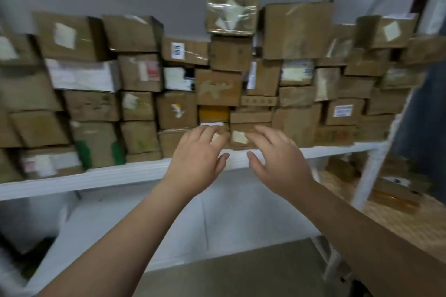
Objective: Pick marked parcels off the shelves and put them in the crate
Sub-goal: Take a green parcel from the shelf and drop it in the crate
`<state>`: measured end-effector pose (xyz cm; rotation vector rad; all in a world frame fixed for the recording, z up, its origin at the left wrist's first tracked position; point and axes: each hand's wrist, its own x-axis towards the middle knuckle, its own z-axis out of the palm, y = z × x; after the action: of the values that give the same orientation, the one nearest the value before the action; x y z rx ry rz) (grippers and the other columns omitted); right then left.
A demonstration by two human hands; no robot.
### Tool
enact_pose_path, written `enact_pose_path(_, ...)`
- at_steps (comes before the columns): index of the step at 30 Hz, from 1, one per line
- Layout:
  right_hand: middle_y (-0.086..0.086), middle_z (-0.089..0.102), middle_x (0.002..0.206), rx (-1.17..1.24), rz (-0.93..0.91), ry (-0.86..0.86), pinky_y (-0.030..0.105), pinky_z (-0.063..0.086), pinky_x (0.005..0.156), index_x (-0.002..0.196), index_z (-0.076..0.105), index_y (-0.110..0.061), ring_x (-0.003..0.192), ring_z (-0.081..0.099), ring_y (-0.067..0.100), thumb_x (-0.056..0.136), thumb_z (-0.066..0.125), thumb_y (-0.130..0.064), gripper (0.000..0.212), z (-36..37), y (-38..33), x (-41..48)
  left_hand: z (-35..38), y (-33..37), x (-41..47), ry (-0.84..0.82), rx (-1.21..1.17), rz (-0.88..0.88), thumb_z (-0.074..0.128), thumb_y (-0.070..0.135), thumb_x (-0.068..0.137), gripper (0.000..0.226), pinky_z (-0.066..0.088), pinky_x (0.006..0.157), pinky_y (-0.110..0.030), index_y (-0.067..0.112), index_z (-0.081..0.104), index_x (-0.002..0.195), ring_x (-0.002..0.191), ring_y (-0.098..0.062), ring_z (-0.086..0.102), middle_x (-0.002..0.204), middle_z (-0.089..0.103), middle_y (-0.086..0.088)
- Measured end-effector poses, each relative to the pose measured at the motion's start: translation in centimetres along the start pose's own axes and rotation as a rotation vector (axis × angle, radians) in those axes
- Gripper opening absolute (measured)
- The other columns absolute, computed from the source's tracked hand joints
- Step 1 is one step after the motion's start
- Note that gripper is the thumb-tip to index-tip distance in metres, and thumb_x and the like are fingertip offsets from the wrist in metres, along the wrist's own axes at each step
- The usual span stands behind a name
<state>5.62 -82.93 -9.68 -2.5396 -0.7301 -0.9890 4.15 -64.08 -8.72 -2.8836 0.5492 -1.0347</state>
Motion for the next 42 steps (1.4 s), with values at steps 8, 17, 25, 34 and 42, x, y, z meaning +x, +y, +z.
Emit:
enact_pose_path(8, 0.010, 0.066, 0.112, 0.191, -0.144, -0.024, 0.045, 0.052, 0.081, 0.108, 0.069, -0.011, 0.100, 0.064, 0.032, 0.078, 0.058, -0.025, 0.034, 7.4, -21.1, 6.5, -9.5, -18.5, -13.0, -0.042, 0.269, -0.166, 0.044, 0.038, 0.082, 0.044, 0.051, 0.077, -0.037, 0.013, 0.066, 0.110, 0.095, -0.030, 0.062, 0.108, 0.066, -0.008)
enact_pose_path(17, 0.008, 0.058, 0.129, 0.338, -0.252, -0.105, 0.045, 0.042, 0.098, 0.122, 0.062, -0.013, 0.120, 0.052, 0.029, 0.089, 0.055, -0.026, 0.036, 13.3, -36.3, 12.7, -13.7, -32.2, -20.7, -0.094, 0.405, -0.334, 0.067, 0.034, 0.078, 0.040, 0.052, 0.082, -0.041, 0.013, 0.065, 0.112, 0.104, -0.031, 0.062, 0.114, 0.065, -0.010)
enact_pose_path(25, -0.004, 0.037, 0.148, 0.323, -0.373, -0.235, 0.033, 0.026, 0.109, 0.140, 0.044, -0.024, 0.136, 0.030, 0.016, 0.098, 0.043, -0.033, 0.043, 18.9, -42.7, 17.5, -10.8, -41.0, -24.4, -0.094, 0.370, -0.551, 0.071, 0.032, 0.078, 0.059, 0.049, 0.094, -0.047, 0.011, 0.053, 0.130, 0.118, -0.036, 0.051, 0.135, 0.050, -0.019)
enact_pose_path(34, -0.001, 0.029, 0.153, 0.262, -0.351, -0.278, 0.035, 0.022, 0.114, 0.145, 0.033, -0.025, 0.140, 0.024, 0.017, 0.098, 0.043, -0.034, 0.049, 23.6, -49.1, 22.8, -9.9, -53.3, -21.6, -0.012, 0.374, -0.696, 0.027, 0.063, 0.090, 0.068, 0.017, 0.113, -0.055, 0.028, 0.026, 0.148, 0.140, -0.044, 0.013, 0.156, 0.012, -0.020)
enact_pose_path(42, 0.001, 0.024, 0.156, 0.093, -0.251, -0.215, 0.032, 0.001, 0.117, 0.150, 0.024, -0.024, 0.144, 0.018, 0.018, 0.098, 0.043, -0.037, 0.057, 26.8, -52.1, 24.0, -9.6, -57.1, -21.2, 0.158, 0.101, -0.674, 0.060, 0.061, 0.076, 0.070, 0.039, 0.097, -0.046, 0.023, 0.045, 0.132, 0.122, -0.035, 0.031, 0.136, 0.039, -0.011)
